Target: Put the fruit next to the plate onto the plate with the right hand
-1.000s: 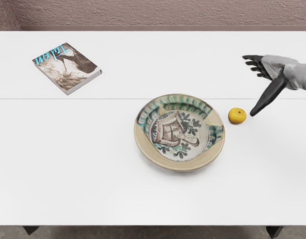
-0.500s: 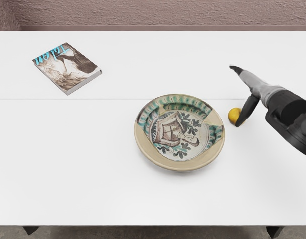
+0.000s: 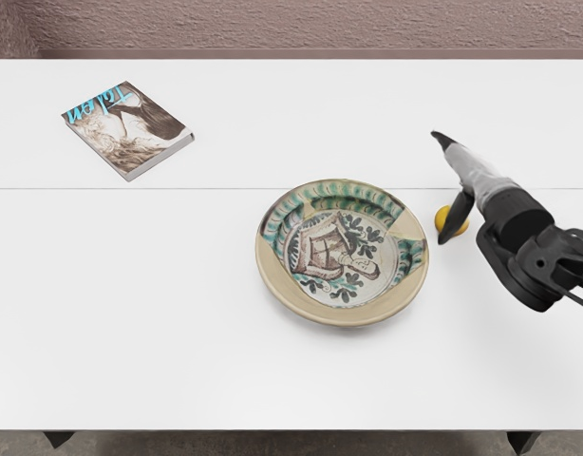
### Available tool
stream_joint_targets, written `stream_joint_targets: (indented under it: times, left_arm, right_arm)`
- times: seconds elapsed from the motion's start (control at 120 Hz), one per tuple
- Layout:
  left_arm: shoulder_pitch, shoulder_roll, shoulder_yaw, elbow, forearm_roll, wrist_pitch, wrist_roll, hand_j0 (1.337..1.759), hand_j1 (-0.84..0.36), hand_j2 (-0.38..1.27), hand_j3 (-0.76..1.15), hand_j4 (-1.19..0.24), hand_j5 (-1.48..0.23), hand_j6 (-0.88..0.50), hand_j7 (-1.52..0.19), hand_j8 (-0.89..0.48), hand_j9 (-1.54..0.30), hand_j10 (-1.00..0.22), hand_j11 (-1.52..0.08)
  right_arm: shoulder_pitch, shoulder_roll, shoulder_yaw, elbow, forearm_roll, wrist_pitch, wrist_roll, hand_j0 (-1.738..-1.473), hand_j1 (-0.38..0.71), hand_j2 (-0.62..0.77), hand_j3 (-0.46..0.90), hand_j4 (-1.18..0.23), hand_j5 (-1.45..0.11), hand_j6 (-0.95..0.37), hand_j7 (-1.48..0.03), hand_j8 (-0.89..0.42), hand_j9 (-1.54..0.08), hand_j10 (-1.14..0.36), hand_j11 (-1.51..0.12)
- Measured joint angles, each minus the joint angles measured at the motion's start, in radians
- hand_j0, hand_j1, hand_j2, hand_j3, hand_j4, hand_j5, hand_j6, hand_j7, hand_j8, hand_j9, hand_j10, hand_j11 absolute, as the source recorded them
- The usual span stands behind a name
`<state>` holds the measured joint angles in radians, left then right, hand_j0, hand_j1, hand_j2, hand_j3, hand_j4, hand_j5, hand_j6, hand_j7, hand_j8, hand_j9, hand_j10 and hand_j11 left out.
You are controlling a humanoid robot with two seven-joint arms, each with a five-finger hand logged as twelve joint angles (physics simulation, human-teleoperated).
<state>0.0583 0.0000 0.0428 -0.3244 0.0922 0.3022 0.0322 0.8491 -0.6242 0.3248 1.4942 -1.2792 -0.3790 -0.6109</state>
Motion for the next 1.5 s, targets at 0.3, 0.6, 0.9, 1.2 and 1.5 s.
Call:
stream_joint_targets:
  times: [0.3, 0.6, 0.9, 1.2, 1.5]
  left_arm:
    - [0.000, 0.000, 0.000, 0.000, 0.000, 0.000, 0.000, 1.658, 0.34, 0.00, 0.00, 0.00, -0.01, 0.00, -0.01, 0.00, -0.01, 0.00, -0.01]
    - [0.000, 0.000, 0.000, 0.000, 0.000, 0.000, 0.000, 1.658, 0.34, 0.00, 0.00, 0.00, -0.01, 0.00, -0.01, 0.00, -0.01, 0.00, -0.01]
    - [0.000, 0.000, 0.000, 0.000, 0.000, 0.000, 0.000, 1.658, 0.34, 0.00, 0.00, 0.00, -0.01, 0.00, -0.01, 0.00, -0.01, 0.00, -0.01]
    - [0.000, 0.000, 0.000, 0.000, 0.000, 0.000, 0.000, 1.658, 0.34, 0.00, 0.00, 0.00, -0.01, 0.00, -0.01, 0.00, -0.01, 0.00, -0.01]
    - [0.000, 0.000, 0.000, 0.000, 0.000, 0.000, 0.000, 1.658, 0.34, 0.00, 0.00, 0.00, -0.01, 0.00, -0.01, 0.00, -0.01, 0.00, -0.01]
  right_arm:
    - [-0.010, 0.011, -0.009, -0.015, -0.008, -0.034, 0.000, -1.658, -0.31, 0.00, 0.00, -0.04, -0.05, -0.04, -0.05, -0.04, -0.05, -0.04, -0.05]
    - [-0.026, 0.007, -0.009, -0.016, -0.008, -0.037, 0.000, -1.658, -0.23, -0.02, 0.00, -0.10, -0.13, -0.11, -0.13, -0.11, -0.13, -0.10, -0.13]
    - [-0.036, 0.012, -0.009, -0.023, -0.001, -0.038, 0.000, -1.658, -0.13, -0.03, 0.00, -0.19, -0.24, -0.19, -0.24, -0.19, -0.24, -0.19, -0.24]
    - [-0.046, 0.014, -0.009, -0.041, 0.004, -0.038, 0.000, -1.658, -0.03, -0.05, 0.00, -0.28, -0.35, -0.28, -0.35, -0.28, -0.35, -0.27, -0.35]
    - [-0.049, 0.036, -0.008, -0.072, 0.007, -0.037, 0.000, -1.658, 0.04, -0.06, 0.00, -0.33, -0.42, -0.33, -0.42, -0.33, -0.42, -0.32, -0.42]
